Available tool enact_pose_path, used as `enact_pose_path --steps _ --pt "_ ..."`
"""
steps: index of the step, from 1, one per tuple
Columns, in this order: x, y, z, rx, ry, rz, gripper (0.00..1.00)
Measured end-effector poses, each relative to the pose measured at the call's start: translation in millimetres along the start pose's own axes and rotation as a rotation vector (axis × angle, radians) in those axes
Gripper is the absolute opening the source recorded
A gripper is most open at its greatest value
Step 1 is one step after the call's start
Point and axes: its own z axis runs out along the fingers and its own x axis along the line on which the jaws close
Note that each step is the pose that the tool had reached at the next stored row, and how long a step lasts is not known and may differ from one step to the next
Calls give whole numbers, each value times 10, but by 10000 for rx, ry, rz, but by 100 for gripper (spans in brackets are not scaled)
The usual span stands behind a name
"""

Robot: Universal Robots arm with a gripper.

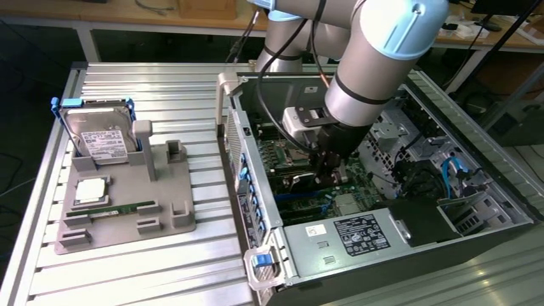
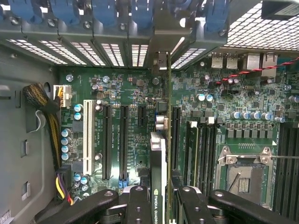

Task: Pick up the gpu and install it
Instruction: 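Insert the gpu into the slot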

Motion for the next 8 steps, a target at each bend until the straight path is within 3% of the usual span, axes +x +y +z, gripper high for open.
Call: enact_pose_path --steps 8 --pt "1 3 21 -1 3 0 27"
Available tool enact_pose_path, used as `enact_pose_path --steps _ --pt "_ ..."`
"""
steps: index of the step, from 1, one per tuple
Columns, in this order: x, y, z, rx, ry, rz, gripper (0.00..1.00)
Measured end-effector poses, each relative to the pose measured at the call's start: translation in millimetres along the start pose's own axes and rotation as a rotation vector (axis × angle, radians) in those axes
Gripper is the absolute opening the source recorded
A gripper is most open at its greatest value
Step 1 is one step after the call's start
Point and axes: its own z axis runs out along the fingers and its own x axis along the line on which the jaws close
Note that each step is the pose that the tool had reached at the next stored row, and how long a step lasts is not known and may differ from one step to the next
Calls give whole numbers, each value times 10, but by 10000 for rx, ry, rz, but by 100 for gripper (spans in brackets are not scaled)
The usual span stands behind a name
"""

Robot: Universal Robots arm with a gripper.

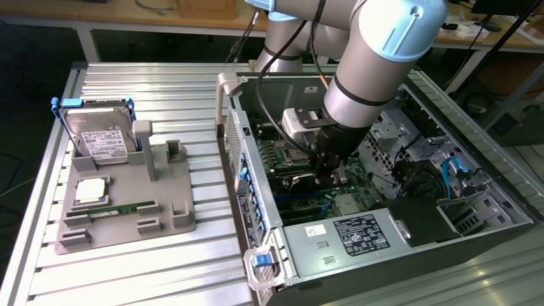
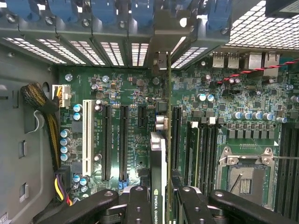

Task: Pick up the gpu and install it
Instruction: 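Insert the gpu into the slot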

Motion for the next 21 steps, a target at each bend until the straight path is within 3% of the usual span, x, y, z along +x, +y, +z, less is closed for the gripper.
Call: enact_pose_path --steps 21 --pt "1 0 3 17 -2 250 27"
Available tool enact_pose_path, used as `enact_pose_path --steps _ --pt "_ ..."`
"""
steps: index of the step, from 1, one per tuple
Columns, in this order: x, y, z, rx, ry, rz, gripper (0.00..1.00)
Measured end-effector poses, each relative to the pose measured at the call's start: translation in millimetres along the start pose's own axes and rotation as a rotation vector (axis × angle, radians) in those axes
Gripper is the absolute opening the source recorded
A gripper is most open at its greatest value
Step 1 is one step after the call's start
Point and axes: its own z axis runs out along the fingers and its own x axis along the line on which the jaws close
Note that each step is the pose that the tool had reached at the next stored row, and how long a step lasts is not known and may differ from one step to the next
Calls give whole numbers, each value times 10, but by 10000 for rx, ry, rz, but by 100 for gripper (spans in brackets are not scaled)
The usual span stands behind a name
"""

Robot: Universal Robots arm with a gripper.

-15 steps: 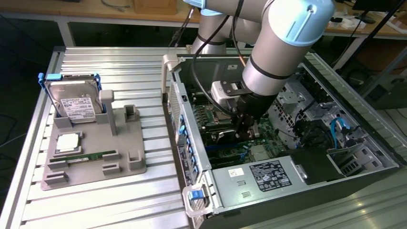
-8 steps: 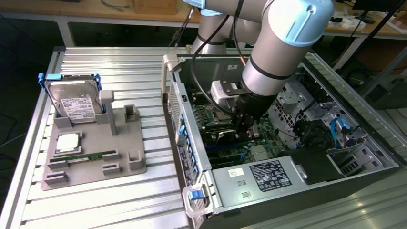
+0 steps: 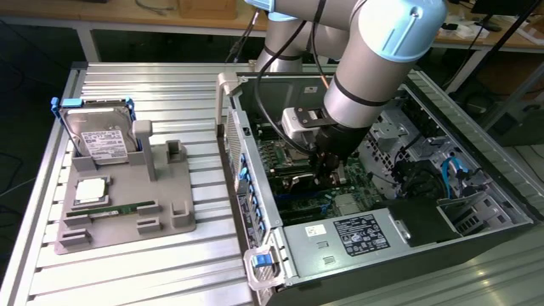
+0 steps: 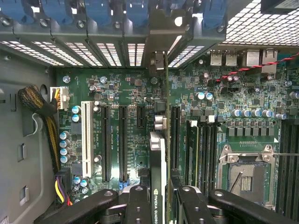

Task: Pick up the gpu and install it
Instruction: 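Insert the gpu into the slot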

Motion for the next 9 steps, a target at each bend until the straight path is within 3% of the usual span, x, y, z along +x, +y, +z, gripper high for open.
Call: enact_pose_path --steps 9 --pt "4 3 49 0 1 0 27"
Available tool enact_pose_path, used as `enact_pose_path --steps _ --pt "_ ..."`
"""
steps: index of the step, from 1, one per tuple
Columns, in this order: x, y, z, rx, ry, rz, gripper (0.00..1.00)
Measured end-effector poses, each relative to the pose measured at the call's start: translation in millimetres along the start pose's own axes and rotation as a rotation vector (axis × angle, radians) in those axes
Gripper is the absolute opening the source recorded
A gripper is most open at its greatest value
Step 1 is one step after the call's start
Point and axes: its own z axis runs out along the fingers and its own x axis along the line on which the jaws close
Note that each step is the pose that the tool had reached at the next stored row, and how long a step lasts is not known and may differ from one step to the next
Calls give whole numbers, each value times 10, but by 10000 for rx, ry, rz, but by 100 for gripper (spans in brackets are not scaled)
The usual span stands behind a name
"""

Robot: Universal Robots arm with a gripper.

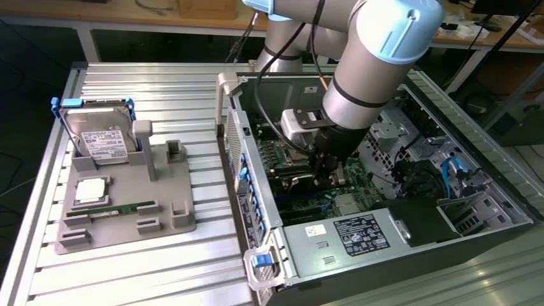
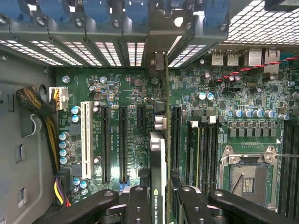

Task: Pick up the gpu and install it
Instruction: 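Insert the gpu into the slot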

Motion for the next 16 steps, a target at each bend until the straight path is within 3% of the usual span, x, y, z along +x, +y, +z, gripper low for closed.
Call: enact_pose_path --steps 16 --pt "26 0 -2 0 0 0 27"
